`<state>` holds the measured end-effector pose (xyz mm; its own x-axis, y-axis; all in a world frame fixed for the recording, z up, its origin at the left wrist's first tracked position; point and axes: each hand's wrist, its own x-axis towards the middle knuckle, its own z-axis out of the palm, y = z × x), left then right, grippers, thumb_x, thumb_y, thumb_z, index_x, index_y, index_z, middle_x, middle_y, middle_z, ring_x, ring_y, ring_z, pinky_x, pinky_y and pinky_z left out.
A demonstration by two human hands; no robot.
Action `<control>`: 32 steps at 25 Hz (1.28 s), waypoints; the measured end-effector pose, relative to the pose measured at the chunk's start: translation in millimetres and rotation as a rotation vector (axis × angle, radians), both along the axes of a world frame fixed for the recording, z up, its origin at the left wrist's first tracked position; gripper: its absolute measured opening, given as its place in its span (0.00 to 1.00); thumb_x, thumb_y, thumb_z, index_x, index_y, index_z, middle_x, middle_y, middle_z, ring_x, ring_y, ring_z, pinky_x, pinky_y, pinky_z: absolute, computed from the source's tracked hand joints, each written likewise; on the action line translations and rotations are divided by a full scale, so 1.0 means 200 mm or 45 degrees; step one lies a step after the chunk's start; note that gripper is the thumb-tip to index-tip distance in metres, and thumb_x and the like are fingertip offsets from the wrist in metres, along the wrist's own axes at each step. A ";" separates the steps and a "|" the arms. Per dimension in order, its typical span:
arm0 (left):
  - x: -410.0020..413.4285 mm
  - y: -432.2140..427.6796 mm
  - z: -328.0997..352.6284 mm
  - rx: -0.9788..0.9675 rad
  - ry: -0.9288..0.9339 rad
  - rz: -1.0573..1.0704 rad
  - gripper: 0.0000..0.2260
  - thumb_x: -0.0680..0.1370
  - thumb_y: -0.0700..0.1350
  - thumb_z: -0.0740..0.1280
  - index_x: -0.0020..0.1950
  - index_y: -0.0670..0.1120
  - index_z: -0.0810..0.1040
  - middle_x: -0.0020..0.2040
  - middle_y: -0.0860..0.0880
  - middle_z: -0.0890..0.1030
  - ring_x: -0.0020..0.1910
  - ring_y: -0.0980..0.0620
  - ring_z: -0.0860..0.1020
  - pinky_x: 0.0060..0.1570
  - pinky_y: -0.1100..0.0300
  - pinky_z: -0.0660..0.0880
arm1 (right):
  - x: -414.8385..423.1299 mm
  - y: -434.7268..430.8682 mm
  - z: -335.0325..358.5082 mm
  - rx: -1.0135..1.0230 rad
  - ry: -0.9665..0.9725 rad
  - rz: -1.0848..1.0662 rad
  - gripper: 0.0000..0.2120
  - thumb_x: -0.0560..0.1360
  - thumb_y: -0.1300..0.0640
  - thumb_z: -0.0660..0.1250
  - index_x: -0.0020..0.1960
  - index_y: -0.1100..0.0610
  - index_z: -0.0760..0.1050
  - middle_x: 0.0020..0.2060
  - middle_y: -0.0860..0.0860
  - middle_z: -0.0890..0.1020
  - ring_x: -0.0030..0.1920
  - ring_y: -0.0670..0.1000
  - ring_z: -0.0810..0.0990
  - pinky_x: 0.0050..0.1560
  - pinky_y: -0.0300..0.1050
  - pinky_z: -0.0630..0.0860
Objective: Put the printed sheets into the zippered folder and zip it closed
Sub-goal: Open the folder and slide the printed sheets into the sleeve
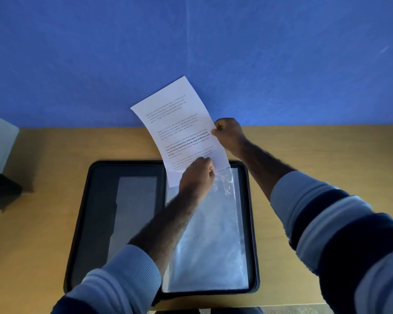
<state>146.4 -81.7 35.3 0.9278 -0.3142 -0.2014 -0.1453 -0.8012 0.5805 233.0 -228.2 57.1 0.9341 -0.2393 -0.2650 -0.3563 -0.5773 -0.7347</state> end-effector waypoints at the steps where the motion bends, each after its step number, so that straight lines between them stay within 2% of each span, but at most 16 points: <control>1: -0.02 -0.01 0.00 -0.005 -0.023 0.003 0.04 0.78 0.40 0.66 0.50 0.43 0.79 0.52 0.45 0.80 0.50 0.44 0.80 0.49 0.49 0.79 | -0.01 -0.01 -0.01 -0.003 0.003 -0.004 0.19 0.73 0.65 0.68 0.30 0.55 0.64 0.27 0.47 0.66 0.28 0.46 0.63 0.30 0.41 0.61; 4: -0.08 -0.08 0.02 -0.041 -0.083 0.038 0.04 0.79 0.42 0.67 0.50 0.44 0.81 0.53 0.45 0.77 0.50 0.45 0.79 0.47 0.49 0.80 | -0.02 -0.03 -0.04 0.015 0.009 -0.017 0.15 0.72 0.65 0.67 0.32 0.56 0.64 0.28 0.49 0.65 0.29 0.48 0.62 0.31 0.43 0.60; 9: -0.14 -0.19 0.04 0.030 -0.085 0.010 0.09 0.81 0.43 0.63 0.53 0.42 0.81 0.53 0.43 0.77 0.52 0.42 0.78 0.48 0.46 0.80 | -0.03 -0.03 -0.06 0.039 -0.003 -0.058 0.16 0.73 0.66 0.67 0.31 0.56 0.65 0.27 0.48 0.68 0.28 0.46 0.65 0.29 0.40 0.62; 14: -0.14 -0.23 0.06 0.037 -0.106 0.078 0.09 0.81 0.43 0.63 0.54 0.43 0.82 0.52 0.44 0.78 0.51 0.44 0.79 0.47 0.49 0.79 | -0.04 -0.02 -0.05 0.029 -0.013 -0.100 0.17 0.72 0.66 0.66 0.30 0.55 0.63 0.27 0.48 0.67 0.28 0.46 0.64 0.30 0.41 0.62; 19: -0.11 -0.29 0.11 0.010 -0.118 0.167 0.09 0.80 0.42 0.62 0.52 0.46 0.83 0.50 0.47 0.79 0.49 0.46 0.80 0.46 0.51 0.78 | -0.06 0.01 -0.09 0.022 -0.002 -0.173 0.12 0.73 0.65 0.66 0.32 0.57 0.69 0.31 0.51 0.74 0.33 0.50 0.70 0.33 0.43 0.67; 22: -0.06 -0.29 0.12 0.001 -0.048 0.184 0.10 0.80 0.43 0.62 0.52 0.45 0.83 0.51 0.46 0.80 0.50 0.45 0.80 0.48 0.51 0.78 | -0.07 0.00 -0.09 0.021 0.026 -0.185 0.16 0.72 0.66 0.65 0.30 0.55 0.64 0.28 0.49 0.70 0.30 0.48 0.66 0.30 0.42 0.63; 24: -0.03 -0.28 0.12 0.004 -0.016 0.167 0.11 0.80 0.43 0.61 0.53 0.44 0.83 0.51 0.44 0.80 0.51 0.44 0.80 0.50 0.50 0.78 | -0.08 -0.02 -0.08 0.031 0.047 -0.168 0.16 0.71 0.68 0.64 0.30 0.56 0.63 0.28 0.50 0.68 0.30 0.49 0.65 0.31 0.42 0.62; 28: 0.06 -0.25 0.12 -0.025 -0.008 0.166 0.10 0.81 0.43 0.61 0.52 0.42 0.82 0.53 0.43 0.79 0.53 0.43 0.79 0.52 0.48 0.77 | -0.13 -0.08 -0.09 0.112 0.117 -0.076 0.08 0.68 0.69 0.64 0.34 0.61 0.69 0.33 0.58 0.69 0.35 0.52 0.66 0.36 0.47 0.65; 30: 0.10 -0.24 0.13 -0.029 0.023 0.091 0.10 0.81 0.43 0.61 0.52 0.43 0.82 0.54 0.43 0.79 0.53 0.43 0.79 0.52 0.48 0.77 | -0.16 -0.11 -0.08 0.190 0.165 -0.020 0.08 0.66 0.70 0.64 0.34 0.60 0.68 0.33 0.57 0.66 0.36 0.53 0.64 0.38 0.49 0.63; 32: 0.12 -0.21 0.11 -0.008 0.080 -0.049 0.09 0.81 0.45 0.62 0.54 0.44 0.81 0.55 0.43 0.79 0.55 0.42 0.79 0.54 0.47 0.77 | -0.19 -0.13 -0.08 0.235 0.209 -0.001 0.09 0.66 0.71 0.65 0.32 0.61 0.68 0.31 0.58 0.68 0.35 0.53 0.67 0.36 0.50 0.67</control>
<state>171.3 -124.3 56.7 0.9006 -0.3505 -0.2569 -0.1386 -0.7921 0.5945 195.0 -254.7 41.3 0.8749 -0.1731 -0.4524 -0.4798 -0.4383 -0.7601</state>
